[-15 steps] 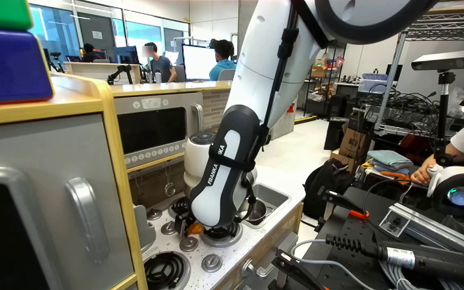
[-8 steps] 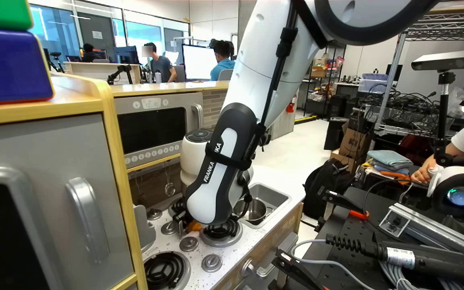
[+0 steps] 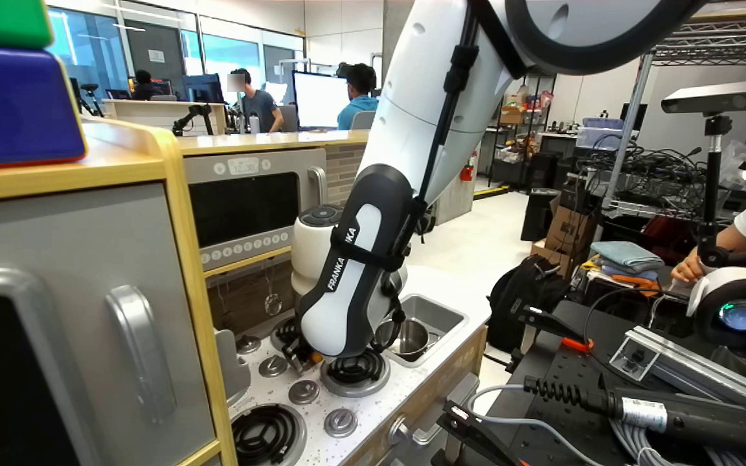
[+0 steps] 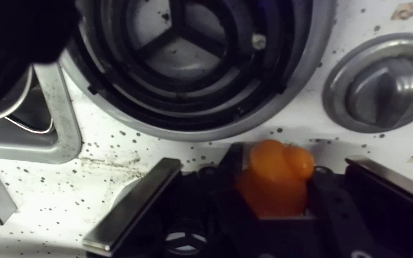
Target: Put the orange object on the stovetop inside the pot in the sink
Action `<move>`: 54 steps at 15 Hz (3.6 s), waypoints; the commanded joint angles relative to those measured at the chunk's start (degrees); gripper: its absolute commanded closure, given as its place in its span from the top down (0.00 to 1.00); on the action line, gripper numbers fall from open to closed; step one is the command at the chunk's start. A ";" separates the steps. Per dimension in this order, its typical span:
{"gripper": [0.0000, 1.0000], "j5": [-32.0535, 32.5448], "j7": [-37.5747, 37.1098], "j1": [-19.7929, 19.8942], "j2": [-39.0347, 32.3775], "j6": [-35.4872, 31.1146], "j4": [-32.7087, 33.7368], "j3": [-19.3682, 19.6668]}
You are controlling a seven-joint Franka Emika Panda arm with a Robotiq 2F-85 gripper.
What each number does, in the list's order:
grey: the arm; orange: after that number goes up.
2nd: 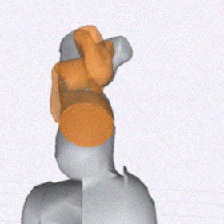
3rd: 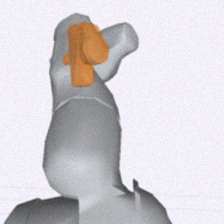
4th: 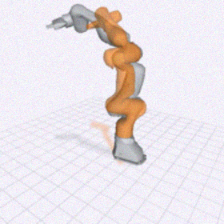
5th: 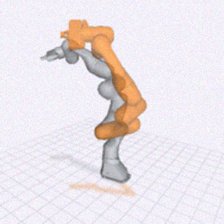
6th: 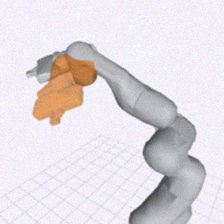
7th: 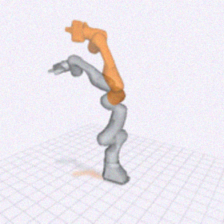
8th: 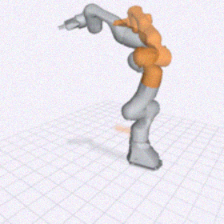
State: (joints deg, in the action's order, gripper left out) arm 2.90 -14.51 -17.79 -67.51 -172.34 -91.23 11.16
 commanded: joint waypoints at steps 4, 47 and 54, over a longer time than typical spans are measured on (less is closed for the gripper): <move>0.03 -0.38 1.69 0.40 3.49 -0.10 -5.19 0.10; 1.00 6.86 -24.82 0.94 1.48 28.23 0.31 10.88; 1.00 7.97 -19.20 -1.23 15.96 14.26 -18.67 11.44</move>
State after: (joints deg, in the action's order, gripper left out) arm 9.76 -36.42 -18.39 -60.18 -152.66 -99.18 23.13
